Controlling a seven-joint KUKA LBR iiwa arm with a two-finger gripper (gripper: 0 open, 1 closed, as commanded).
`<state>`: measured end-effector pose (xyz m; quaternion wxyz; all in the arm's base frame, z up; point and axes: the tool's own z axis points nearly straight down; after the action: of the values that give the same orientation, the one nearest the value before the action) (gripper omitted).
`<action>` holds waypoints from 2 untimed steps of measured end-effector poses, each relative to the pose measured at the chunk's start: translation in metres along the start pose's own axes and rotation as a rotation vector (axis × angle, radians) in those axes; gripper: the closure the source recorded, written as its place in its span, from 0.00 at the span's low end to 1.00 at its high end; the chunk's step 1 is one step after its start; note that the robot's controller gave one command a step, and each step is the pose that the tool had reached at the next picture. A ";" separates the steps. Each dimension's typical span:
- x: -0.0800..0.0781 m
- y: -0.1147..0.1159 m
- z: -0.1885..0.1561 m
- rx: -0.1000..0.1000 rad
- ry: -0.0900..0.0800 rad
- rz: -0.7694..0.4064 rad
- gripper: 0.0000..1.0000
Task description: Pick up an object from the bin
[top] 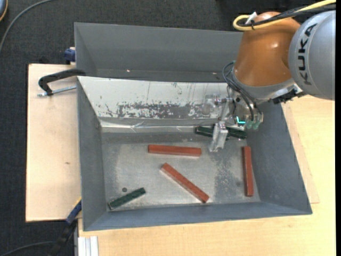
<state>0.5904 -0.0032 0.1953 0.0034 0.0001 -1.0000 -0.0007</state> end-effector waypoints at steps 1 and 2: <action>0.000 0.030 0.129 -0.001 0.001 0.118 0.00; -0.003 0.028 0.124 -0.001 -0.007 0.118 1.00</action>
Offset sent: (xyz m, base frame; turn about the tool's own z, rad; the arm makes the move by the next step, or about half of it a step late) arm 0.0010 0.0273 -0.1253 0.1199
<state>0.5922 0.0255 0.0709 -0.0002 -0.0591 -0.9983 -0.0009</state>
